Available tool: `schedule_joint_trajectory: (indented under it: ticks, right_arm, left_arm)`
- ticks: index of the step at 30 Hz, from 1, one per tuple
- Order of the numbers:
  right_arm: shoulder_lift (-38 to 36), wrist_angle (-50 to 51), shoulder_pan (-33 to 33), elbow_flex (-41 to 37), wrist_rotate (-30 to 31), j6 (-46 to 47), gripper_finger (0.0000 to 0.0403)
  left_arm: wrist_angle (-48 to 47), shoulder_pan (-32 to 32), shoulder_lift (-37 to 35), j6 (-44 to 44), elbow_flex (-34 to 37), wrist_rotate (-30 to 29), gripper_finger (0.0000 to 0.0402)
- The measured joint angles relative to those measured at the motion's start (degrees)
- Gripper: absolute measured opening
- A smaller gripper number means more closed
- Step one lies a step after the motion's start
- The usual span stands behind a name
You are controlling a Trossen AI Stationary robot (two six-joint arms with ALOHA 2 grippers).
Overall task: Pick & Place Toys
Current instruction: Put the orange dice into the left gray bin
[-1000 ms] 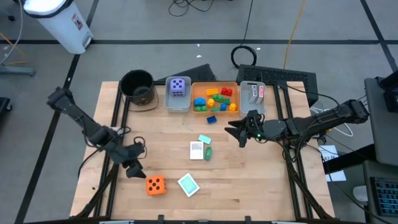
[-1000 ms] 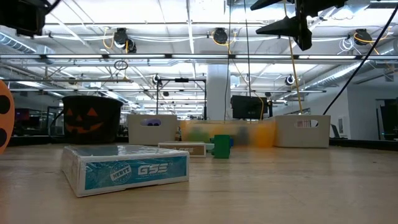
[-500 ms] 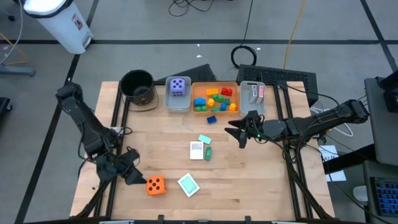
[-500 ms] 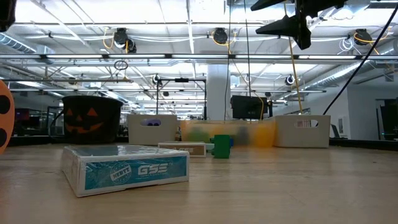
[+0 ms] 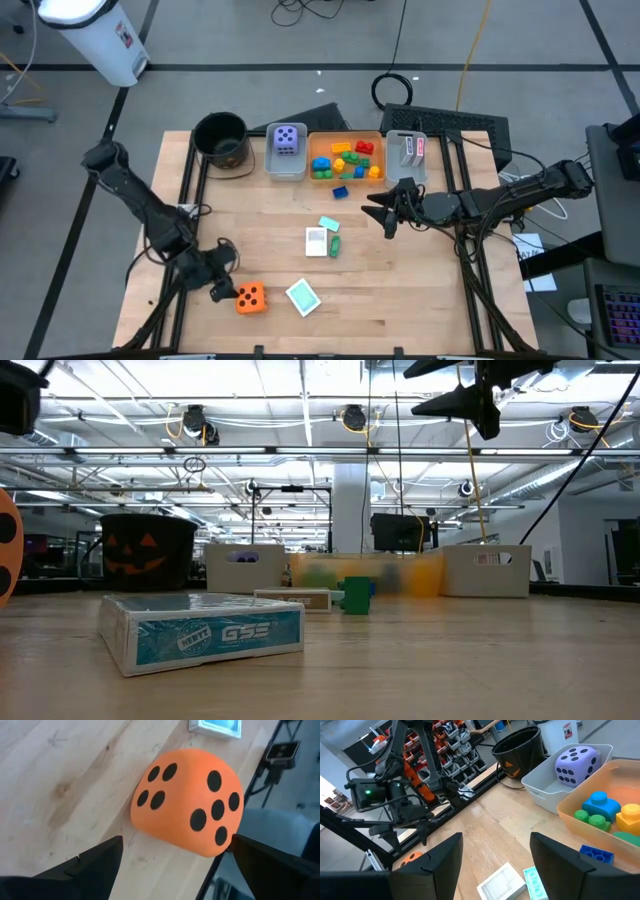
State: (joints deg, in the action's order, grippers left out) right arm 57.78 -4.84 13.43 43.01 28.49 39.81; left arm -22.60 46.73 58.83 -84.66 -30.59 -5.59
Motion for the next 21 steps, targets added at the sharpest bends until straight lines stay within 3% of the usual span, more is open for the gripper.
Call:
schedule_joint_trajectory:
  ticks: [13,21]
  right_arm:
    - [0.0,0.0,0.0,0.02,0.02,0.0,0.0222]
    - [0.02,2.13,-0.34,0.0,0.26,1.57,0.0222]
  left_arm:
    - [3.69,-16.35,1.37,22.87,0.0,16.28,0.0379]
    - [10.04,-20.75,6.83,30.13,-0.02,24.21,0.0379]
